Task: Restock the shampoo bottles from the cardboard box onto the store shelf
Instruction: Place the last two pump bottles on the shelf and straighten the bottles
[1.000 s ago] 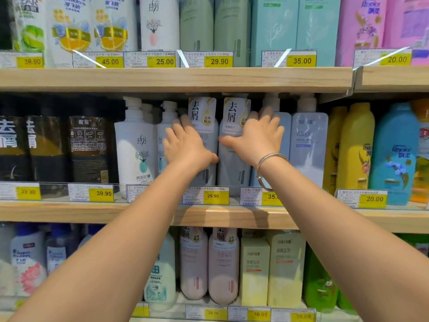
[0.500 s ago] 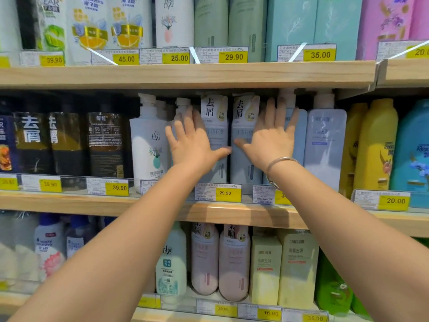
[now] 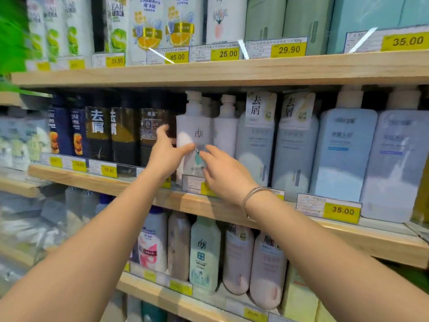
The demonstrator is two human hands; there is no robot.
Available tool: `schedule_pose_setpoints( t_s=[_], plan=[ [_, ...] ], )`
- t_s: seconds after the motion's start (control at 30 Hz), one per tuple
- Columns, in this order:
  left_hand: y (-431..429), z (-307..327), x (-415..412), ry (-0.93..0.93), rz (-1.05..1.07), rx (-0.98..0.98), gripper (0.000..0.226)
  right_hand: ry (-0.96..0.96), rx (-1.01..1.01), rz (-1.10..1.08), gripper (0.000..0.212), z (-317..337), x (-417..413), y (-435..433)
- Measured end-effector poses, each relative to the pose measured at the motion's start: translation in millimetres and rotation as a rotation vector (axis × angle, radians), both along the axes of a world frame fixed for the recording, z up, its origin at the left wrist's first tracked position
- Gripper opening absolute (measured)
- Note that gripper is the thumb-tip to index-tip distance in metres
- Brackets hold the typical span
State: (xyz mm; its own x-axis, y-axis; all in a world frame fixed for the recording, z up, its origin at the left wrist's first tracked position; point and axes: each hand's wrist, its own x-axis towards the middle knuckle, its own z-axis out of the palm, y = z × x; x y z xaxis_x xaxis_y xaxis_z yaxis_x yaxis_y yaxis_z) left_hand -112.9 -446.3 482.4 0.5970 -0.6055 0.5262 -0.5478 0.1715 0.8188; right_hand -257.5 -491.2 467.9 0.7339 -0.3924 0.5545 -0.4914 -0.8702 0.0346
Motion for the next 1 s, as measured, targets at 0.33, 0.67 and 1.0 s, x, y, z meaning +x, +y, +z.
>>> schedule_pose_setpoints(
  t_s=[0.33, 0.67, 1.0],
  plan=[
    [2, -3, 31, -0.050, -0.351, 0.159, 0.077, -0.517, 0.473, -0.047, 0.044, 13, 35, 9],
    [7, 6, 61, -0.522, -0.214, 0.114, 0.085, -0.601, 0.422, -0.336, 0.057, 12, 76, 22],
    [16, 3, 58, -0.872, -0.018, -0.112, 0.071, -0.520, 0.100, -0.460, 0.045, 34, 59, 27]
  ],
)
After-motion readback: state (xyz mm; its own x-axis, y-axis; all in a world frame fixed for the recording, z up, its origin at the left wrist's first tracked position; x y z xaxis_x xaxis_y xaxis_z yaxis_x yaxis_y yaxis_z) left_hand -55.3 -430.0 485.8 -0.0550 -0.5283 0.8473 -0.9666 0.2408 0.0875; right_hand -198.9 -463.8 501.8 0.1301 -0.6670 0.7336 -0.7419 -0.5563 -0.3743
